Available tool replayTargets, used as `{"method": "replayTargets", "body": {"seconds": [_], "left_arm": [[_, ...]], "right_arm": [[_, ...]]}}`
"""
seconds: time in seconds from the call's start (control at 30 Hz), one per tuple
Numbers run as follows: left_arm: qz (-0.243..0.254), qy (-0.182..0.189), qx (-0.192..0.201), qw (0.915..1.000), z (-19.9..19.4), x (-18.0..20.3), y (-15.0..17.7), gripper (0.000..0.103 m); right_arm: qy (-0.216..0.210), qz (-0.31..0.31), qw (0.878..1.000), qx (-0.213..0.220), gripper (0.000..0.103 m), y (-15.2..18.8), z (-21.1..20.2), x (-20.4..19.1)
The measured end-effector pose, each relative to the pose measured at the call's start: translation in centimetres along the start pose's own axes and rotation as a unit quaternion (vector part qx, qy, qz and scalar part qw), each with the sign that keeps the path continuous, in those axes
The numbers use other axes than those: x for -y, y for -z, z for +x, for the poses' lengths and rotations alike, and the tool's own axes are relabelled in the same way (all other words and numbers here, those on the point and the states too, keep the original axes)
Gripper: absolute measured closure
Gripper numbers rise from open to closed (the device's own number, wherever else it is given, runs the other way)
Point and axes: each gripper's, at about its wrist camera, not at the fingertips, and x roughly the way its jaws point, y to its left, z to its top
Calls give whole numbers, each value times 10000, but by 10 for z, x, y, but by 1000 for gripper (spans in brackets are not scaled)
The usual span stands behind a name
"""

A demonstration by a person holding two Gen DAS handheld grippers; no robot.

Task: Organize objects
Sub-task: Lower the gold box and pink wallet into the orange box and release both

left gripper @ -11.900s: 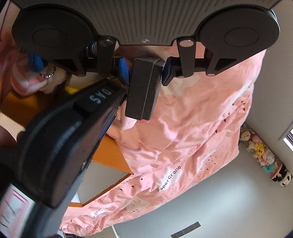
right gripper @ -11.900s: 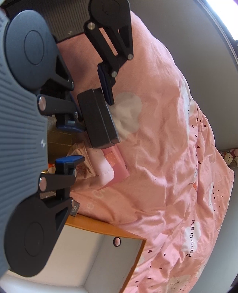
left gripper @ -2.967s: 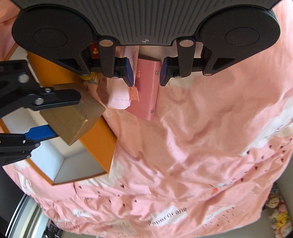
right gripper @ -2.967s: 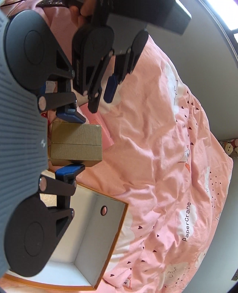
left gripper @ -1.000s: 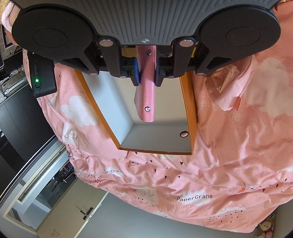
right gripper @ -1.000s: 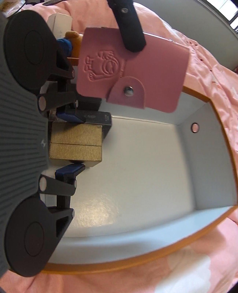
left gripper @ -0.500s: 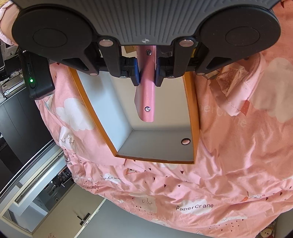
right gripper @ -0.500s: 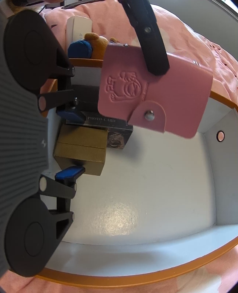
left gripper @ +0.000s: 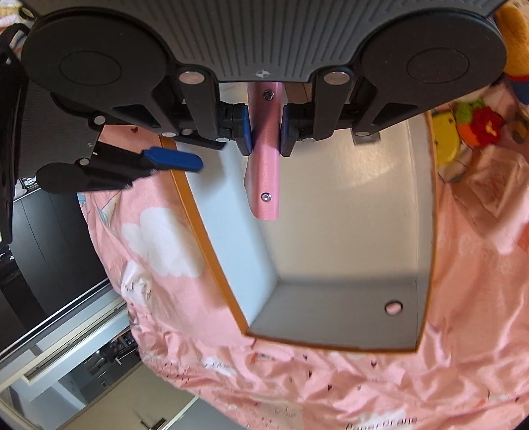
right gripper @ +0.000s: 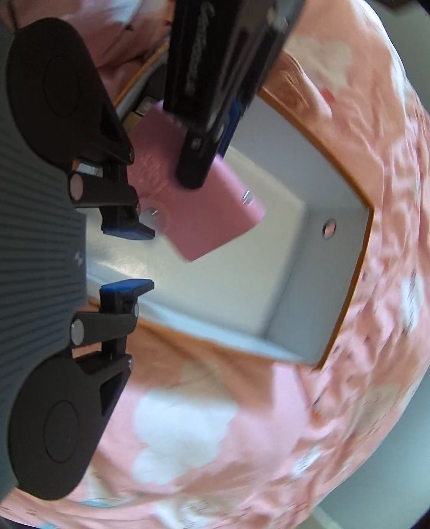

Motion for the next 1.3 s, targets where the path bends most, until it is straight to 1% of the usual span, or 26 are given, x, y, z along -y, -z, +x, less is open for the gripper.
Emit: {"method": "replayTargets", "body": {"seconds": [0.07, 0.13, 0.23, 0.43, 0.6, 0.7, 0.8, 0.87, 0.97, 1.03, 1.1, 1.2, 1.3], "left_arm": [[-159, 66, -175, 9997, 7, -1, 2, 84], [-228, 29, -252, 9994, 11, -1, 2, 84], [-263, -24, -378, 9989, 16, 0, 3, 84], [-553, -63, -627, 9965, 26, -10, 6, 84], [-779, -25, -692, 9946, 28, -19, 8, 83], [-859, 159, -750, 9934, 29, -23, 9, 83], [-756, 45, -722, 9945, 29, -24, 10, 82], [-783, 76, -728, 9942, 28, -26, 12, 81], [-654, 46, -550, 9963, 17, -26, 16, 78], [-499, -24, -354, 9981, 7, -25, 18, 75], [-380, -85, -187, 9991, -3, -23, 20, 73], [-248, -185, -15, 9995, -11, -22, 23, 73], [-94, -245, 84, 9996, -17, -21, 28, 73]], "right_arm": [[-246, -427, 9988, 21, 81, 1, 8, 1], [-354, -710, 9968, -124, 85, -3, 22, 1], [-381, -1151, 9924, -228, 86, -5, 36, -3], [-577, -1621, 9844, -377, 87, -9, 55, -9], [-843, -1464, 9847, -428, 88, -13, 70, -8], [-994, -1339, 9849, -476, 88, -16, 75, -6], [-1052, -1295, 9845, -541, 88, -19, 80, -5], [-1087, -1215, 9845, -649, 88, -22, 84, -3], [-1192, -1065, 9842, -757, 90, -24, 89, 0], [-1360, -885, 9825, -915, 96, -24, 92, 1], [-1528, -724, 9800, -1054, 98, -18, 90, 1], [-1497, -695, 9802, -1090, 98, -18, 91, 2], [-1328, -698, 9823, -1118, 97, -18, 88, 0]]}}
